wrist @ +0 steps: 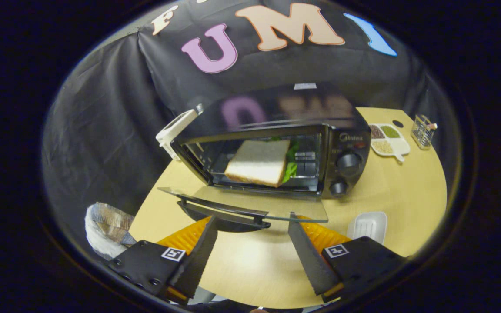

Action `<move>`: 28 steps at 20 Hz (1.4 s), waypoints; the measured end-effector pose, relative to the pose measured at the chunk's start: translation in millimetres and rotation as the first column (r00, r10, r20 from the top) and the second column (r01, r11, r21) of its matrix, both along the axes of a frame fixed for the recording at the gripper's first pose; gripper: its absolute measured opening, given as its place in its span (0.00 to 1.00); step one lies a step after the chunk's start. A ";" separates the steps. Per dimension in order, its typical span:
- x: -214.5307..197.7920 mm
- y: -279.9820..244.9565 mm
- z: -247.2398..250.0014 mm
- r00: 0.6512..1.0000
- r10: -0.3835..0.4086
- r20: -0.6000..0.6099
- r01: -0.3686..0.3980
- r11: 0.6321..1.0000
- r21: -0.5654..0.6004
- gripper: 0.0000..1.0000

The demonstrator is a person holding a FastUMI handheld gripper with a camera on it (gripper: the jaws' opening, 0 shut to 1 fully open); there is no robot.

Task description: Open the toaster oven, put the food inside, and close the toaster oven door.

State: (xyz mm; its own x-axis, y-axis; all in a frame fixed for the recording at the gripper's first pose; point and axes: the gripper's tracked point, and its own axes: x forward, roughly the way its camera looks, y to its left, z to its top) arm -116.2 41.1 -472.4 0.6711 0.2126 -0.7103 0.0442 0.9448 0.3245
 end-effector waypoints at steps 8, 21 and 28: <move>52.4 -18.5 18.4 0.992 0.009 0.123 0.003 0.995 -0.100 0.99; 65.2 -44.4 13.3 0.985 0.039 0.170 0.005 0.969 -0.248 0.99; 68.7 -73.8 89.2 0.951 0.012 0.309 0.073 0.963 -0.261 0.98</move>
